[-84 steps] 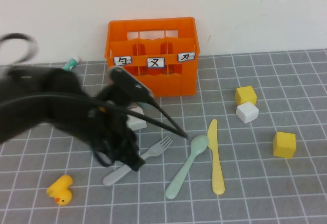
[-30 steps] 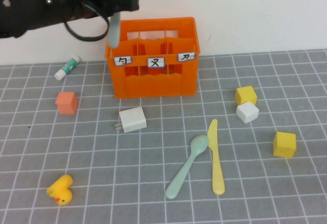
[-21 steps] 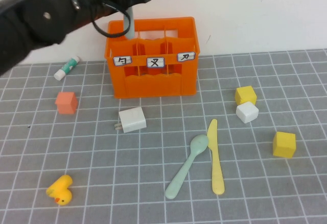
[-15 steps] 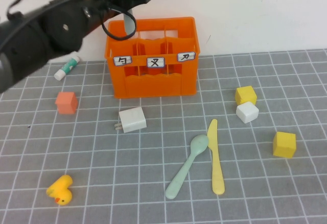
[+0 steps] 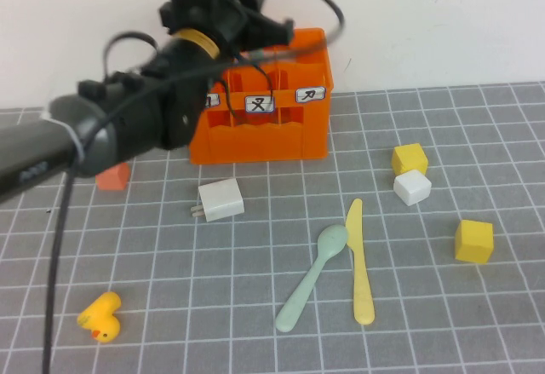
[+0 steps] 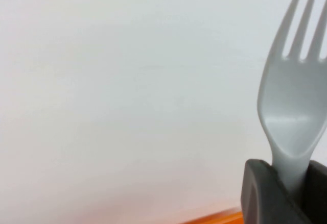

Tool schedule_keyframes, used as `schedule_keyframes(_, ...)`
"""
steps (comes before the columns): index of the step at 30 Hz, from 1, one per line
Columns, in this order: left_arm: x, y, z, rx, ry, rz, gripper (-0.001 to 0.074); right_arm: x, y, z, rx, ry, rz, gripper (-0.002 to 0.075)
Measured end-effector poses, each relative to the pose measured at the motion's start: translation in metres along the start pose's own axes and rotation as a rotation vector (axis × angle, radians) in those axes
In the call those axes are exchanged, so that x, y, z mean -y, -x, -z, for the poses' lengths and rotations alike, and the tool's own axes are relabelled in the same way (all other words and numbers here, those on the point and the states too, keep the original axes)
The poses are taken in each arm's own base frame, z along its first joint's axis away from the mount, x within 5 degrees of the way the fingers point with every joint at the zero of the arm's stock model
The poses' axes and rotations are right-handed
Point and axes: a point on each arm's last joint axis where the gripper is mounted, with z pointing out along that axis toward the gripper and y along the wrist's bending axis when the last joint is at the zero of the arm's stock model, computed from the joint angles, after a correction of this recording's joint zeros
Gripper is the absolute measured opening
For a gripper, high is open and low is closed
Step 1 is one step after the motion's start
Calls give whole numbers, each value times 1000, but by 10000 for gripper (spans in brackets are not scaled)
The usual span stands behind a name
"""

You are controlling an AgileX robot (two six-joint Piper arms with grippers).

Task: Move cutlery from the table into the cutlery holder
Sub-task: Place the fork on the box

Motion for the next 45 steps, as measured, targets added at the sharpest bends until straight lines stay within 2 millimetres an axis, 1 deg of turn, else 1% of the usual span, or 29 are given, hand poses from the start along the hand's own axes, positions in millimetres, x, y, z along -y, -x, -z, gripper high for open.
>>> schedule_keyframes(2, 2, -11, -5, 17, -42, -62, 101, 0, 0, 0, 0, -2, -1, -3)
schedule_keyframes(6, 3, -26, -11, 27, -78, -55, 101, 1, 0, 0, 2, -8, -1, -3)
schedule_keyframes(9, 4, -26, -11, 44, -86, -41, 101, 1, 0, 0, 2, -9, -1, -3)
schedule_keyframes(12, 5, -19, -9, 66, -90, -33, 101, 1, -1, -1, 3, -18, -3, -3)
schedule_keyframes(15, 7, -8, -5, 62, -93, -45, 101, 1, -4, -2, -1, -22, -11, -3)
schedule_keyframes(18, 9, 10, 4, 19, -85, -63, 101, 0, -5, -3, 0, -20, -15, -3)
schedule_keyframes(22, 12, 40, 20, 1, -72, -73, 101, 1, -4, -3, 3, -23, -19, -3)
schedule_keyframes(25, 13, 57, 30, 10, -67, -72, 101, 1, -4, -3, 4, -23, -20, -3)
schedule_keyframes(30, 14, 84, 47, 25, -59, -14, 101, 1, -4, -3, 6, -25, -22, -3)
schedule_keyframes(33, 14, 94, 54, 31, -55, 25, 101, 1, -4, -3, 6, -25, -22, -3)
schedule_keyframes(35, 14, 96, 56, 23, -52, 38, 101, 1, -4, -3, 6, -25, -22, -3)
schedule_keyframes(38, 13, 93, 55, 7, -48, 54, 101, 1, -4, -3, 9, -23, -27, -3)
schedule_keyframes(42, 12, 79, 42, 31, -62, 59, 101, 0, -3, -3, 14, -22, -35, -3)
schedule_keyframes(45, 12, 60, 27, 72, -87, 54, 101, 0, -3, -3, 15, -21, -38, -3)
